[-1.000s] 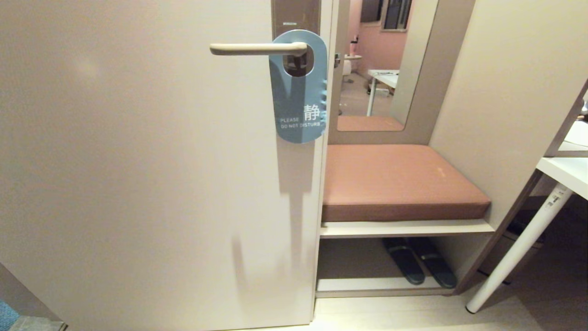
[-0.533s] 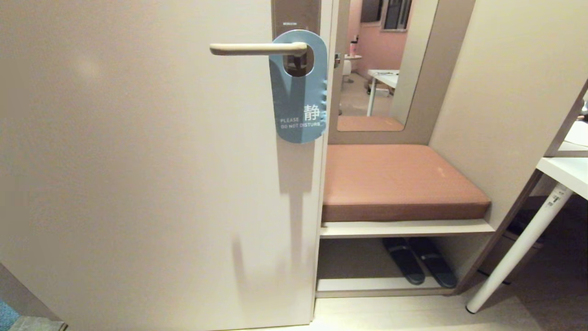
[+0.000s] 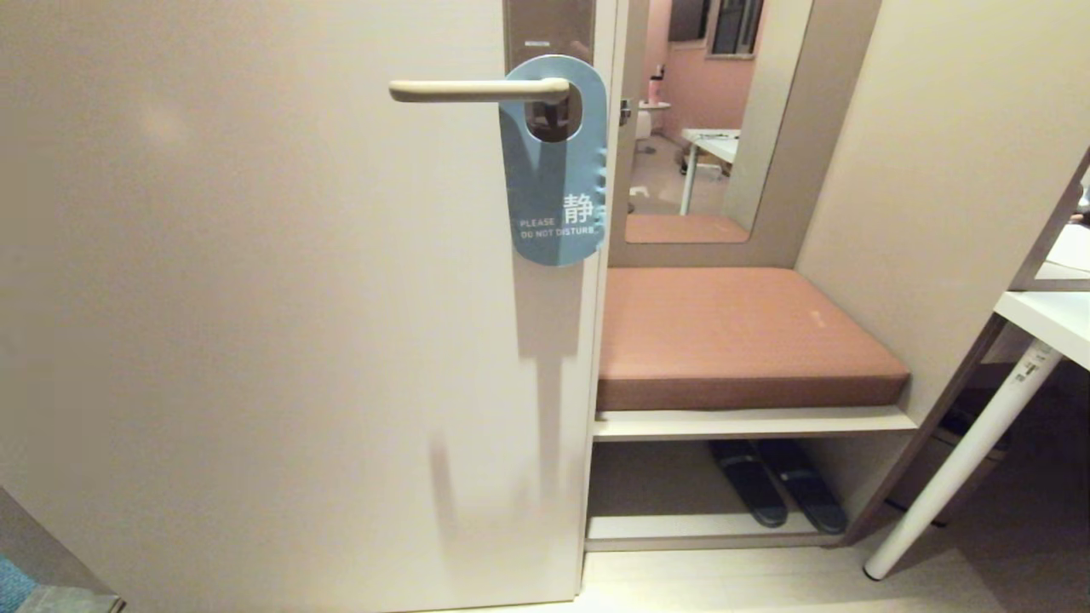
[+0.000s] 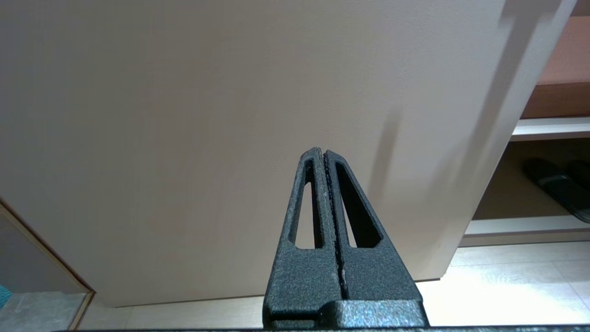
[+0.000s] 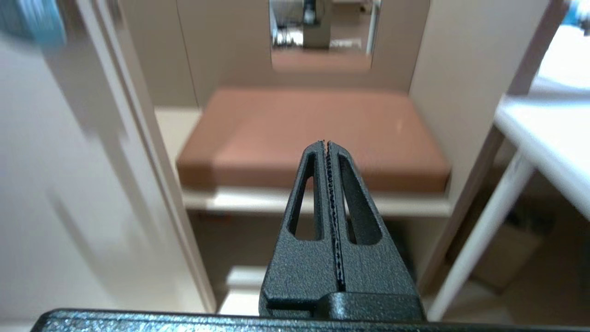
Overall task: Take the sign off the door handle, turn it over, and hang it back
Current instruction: Take down the sign
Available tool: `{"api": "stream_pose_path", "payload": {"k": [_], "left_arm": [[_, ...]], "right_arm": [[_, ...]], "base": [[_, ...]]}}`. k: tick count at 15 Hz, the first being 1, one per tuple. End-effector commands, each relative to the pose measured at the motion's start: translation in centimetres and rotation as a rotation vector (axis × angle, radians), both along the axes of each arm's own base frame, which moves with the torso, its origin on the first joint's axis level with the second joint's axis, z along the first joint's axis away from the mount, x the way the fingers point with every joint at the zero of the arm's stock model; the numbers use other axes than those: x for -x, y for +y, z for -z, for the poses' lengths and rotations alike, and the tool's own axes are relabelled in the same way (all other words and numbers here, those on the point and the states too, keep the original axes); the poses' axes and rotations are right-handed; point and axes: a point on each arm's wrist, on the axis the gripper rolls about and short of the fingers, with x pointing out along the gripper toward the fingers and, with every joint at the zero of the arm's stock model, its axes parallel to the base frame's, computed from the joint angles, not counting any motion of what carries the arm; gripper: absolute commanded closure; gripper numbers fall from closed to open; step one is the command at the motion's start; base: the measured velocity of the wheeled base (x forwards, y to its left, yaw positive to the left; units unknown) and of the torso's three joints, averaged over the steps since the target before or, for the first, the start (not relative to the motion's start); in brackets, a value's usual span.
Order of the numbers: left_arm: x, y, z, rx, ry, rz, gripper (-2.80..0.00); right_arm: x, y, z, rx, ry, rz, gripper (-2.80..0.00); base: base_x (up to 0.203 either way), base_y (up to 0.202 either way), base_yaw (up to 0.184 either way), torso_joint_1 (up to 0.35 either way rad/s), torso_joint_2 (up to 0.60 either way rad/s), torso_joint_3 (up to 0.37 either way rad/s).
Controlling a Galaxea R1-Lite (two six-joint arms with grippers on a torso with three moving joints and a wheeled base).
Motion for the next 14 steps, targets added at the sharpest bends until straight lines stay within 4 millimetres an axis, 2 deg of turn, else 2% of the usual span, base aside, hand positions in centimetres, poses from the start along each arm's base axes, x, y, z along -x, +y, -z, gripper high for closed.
{"api": "stream_pose_path", "payload": {"k": [1, 3, 6, 11, 14], "left_arm": [[0.0, 0.0, 0.0, 0.000, 0.000, 0.000, 0.00], [0.0, 0.0, 0.0, 0.000, 0.001, 0.000, 0.00], [0.0, 0.0, 0.0, 0.000, 0.000, 0.000, 0.00], [0.0, 0.0, 0.0, 0.000, 0.000, 0.000, 0.00], [0.0, 0.0, 0.0, 0.000, 0.000, 0.000, 0.00]], "right_arm": [[-4.3, 0.0, -2.6, 0.002, 0.087, -0.001, 0.00], [-7.1, 0.1, -5.1, 0.004, 0.093, -0.002, 0.00], [-11.3, 0.2, -6.5, 0.004, 0.141, -0.026, 0.00], [-18.6, 0.8, -5.4, 0.033, 0.162, -0.266, 0.00], [-22.5, 1.3, -4.8, 0.069, 0.112, -0.477, 0.00]], "base": [[0.000, 0.000, 0.000, 0.000, 0.00, 0.000], [0.000, 0.000, 0.000, 0.000, 0.00, 0.000], [0.000, 0.000, 0.000, 0.000, 0.00, 0.000], [0.000, 0.000, 0.000, 0.000, 0.00, 0.000], [0.000, 0.000, 0.000, 0.000, 0.00, 0.000]]}}
